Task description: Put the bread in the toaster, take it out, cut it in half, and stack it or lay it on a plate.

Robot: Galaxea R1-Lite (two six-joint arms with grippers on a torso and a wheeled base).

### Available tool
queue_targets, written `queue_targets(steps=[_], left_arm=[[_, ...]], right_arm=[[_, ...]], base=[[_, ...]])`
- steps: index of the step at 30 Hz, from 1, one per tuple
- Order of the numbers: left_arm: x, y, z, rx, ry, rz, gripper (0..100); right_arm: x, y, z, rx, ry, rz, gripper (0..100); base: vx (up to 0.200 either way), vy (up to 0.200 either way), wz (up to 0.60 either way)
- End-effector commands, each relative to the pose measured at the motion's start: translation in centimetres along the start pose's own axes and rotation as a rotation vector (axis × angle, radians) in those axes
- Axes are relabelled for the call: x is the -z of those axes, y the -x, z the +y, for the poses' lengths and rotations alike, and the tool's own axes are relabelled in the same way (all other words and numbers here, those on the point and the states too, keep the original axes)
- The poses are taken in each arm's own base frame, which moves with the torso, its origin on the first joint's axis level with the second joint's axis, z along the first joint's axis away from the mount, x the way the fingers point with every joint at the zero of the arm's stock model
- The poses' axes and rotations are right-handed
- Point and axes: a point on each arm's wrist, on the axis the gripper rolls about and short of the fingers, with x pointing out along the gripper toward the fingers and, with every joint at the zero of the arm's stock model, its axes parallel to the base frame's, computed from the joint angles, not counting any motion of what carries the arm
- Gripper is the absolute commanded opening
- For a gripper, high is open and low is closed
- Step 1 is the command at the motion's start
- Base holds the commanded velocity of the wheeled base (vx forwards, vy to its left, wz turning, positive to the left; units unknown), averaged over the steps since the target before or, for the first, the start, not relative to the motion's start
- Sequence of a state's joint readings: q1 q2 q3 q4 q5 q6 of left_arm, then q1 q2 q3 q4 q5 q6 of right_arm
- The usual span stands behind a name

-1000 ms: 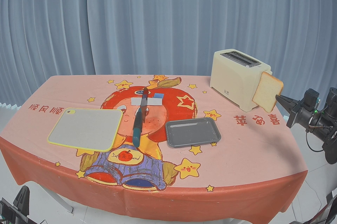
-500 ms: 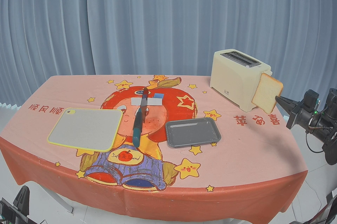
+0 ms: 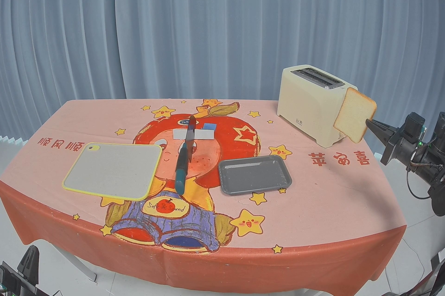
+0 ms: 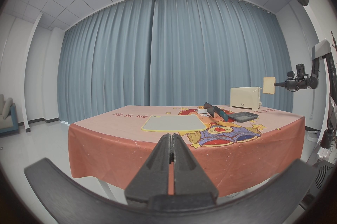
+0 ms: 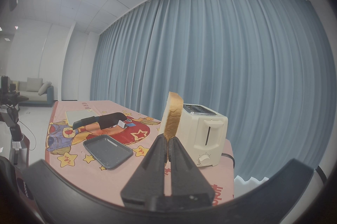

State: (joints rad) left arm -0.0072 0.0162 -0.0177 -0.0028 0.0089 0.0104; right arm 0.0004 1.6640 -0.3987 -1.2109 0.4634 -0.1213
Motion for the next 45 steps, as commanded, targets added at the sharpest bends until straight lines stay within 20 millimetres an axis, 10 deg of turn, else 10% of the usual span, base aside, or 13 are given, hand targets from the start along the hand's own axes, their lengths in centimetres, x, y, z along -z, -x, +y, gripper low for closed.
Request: queue_targets(steps=[1,45], left_arm=[[0.5,-0.1,0.0,-0.001,0.0,0.017,0],[0.5,-0.1,0.0,-0.001,0.0,0.017,0]], right_arm=[[-0.4,0.1,-0.1,0.001,0.009,-0.013,0],[-7.5,-4.4,-4.4,0.027,0.073,-0.069,0]], base=[[0.0,0.0,0.0],[0.0,0.0,0.0]])
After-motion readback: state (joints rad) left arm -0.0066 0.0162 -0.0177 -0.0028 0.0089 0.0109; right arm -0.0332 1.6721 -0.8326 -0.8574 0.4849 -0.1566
